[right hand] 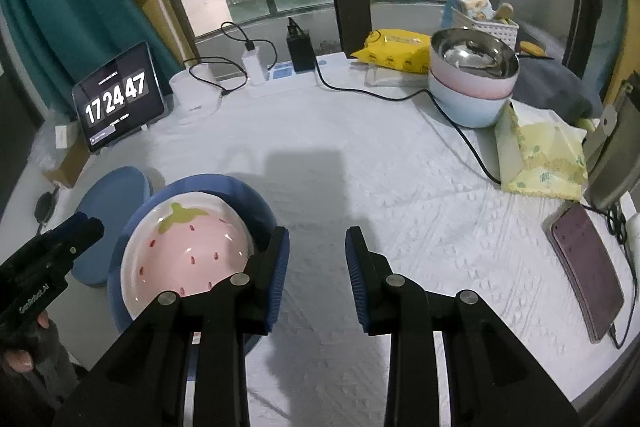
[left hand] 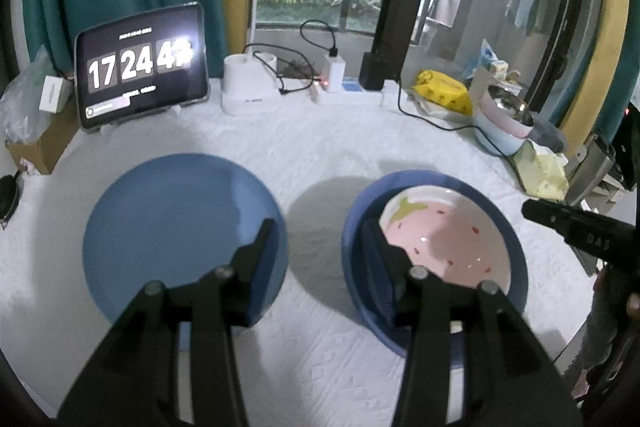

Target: Organize plates and bowls

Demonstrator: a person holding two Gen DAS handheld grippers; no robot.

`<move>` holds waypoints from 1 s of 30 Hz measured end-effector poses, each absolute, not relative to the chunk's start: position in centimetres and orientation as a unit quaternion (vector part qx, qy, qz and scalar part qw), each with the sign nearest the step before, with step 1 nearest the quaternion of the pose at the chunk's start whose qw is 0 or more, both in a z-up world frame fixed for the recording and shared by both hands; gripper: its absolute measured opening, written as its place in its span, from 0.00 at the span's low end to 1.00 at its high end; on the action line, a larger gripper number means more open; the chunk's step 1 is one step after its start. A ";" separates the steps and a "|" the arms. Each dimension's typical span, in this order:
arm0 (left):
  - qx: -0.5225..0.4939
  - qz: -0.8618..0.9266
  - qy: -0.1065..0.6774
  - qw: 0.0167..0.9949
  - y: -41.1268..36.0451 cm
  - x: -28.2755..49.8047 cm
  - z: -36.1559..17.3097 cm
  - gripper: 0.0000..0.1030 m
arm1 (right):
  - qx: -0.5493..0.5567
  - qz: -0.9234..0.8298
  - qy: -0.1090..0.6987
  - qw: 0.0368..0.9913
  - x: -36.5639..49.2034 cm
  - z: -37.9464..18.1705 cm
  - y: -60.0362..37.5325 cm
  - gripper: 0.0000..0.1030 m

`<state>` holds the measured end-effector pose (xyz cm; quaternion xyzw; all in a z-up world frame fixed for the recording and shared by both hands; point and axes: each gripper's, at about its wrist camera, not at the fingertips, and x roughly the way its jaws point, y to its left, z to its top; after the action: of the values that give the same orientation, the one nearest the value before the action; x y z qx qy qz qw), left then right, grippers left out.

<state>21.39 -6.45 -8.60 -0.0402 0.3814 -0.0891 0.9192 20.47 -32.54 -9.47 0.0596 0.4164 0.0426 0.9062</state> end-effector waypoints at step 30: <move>0.021 -0.108 0.412 0.904 -8.1 22.3 -11.8 0.44 | 0.089 0.078 0.426 0.897 20.3 -11.0 -33.0 0.30</move>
<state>22.34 -8.06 -11.81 0.0213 0.4124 -0.1078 0.9043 20.28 -33.02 -10.98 0.0885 0.4259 0.0778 0.8971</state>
